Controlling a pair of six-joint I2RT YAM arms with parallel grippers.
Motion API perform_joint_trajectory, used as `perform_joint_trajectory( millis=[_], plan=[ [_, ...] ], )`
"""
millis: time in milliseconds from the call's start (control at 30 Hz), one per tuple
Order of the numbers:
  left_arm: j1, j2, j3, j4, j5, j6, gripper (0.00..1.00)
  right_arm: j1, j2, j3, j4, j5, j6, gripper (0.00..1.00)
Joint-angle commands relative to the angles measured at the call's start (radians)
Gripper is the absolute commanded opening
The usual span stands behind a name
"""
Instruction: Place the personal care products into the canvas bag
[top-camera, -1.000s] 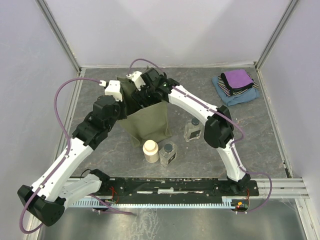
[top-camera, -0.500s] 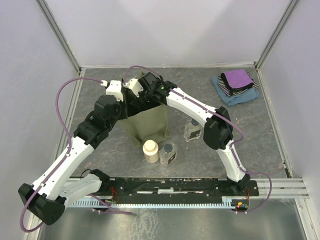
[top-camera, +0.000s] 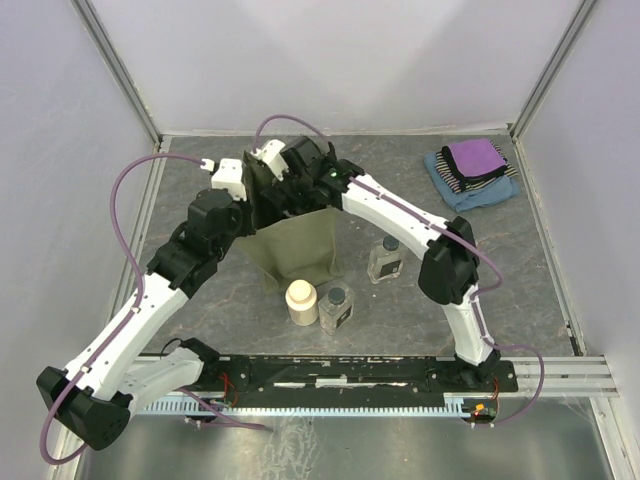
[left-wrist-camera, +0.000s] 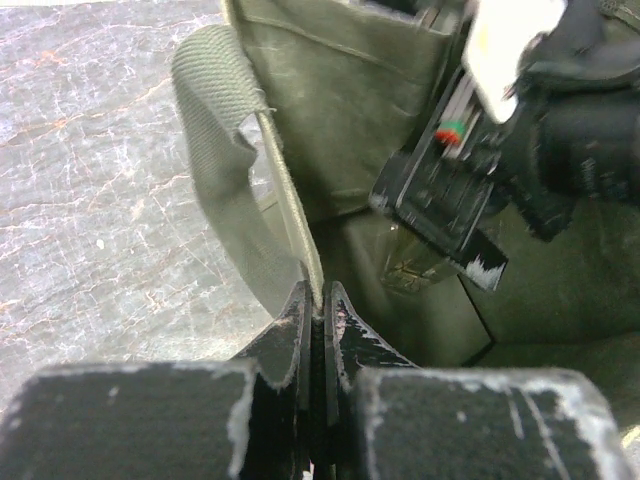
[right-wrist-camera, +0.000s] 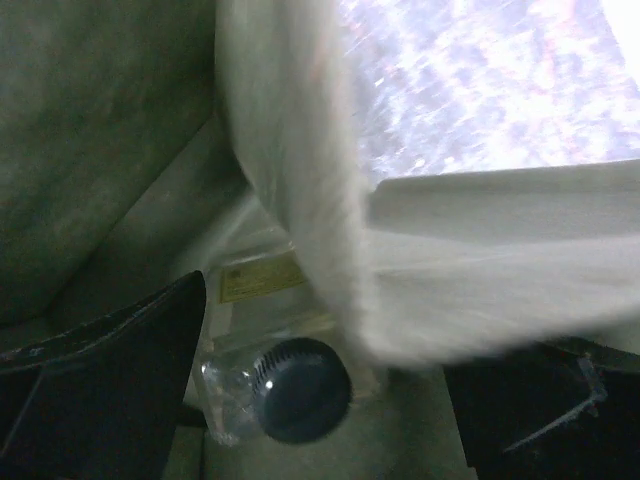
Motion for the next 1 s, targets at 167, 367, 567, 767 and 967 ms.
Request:
perform_joint_trajectory(
  millis=[167, 367, 567, 767, 967],
  plan=[
    [-0.003, 0.001, 0.000, 0.111, 0.012, 0.004, 0.03, 0.002, -0.222, 0.151, 0.075, 0.099, 0.069, 1.00],
    [-0.003, 0.005, -0.013, 0.129, 0.009, 0.012, 0.03, 0.002, -0.420, 0.052, -0.004, 0.229, 0.106, 1.00],
    [-0.002, 0.003, -0.014, 0.133, 0.005, 0.029, 0.03, -0.055, -0.546, -0.092, -0.260, 0.427, 0.284, 1.00],
    [-0.002, 0.001, -0.014, 0.142, -0.015, 0.048, 0.03, -0.114, -0.634, -0.240, -0.465, 0.435, 0.504, 1.00],
    [-0.002, 0.014, 0.002, 0.149, -0.030, 0.083, 0.03, -0.115, -0.709, -0.425, -0.507, 0.364, 0.548, 1.00]
  ],
)
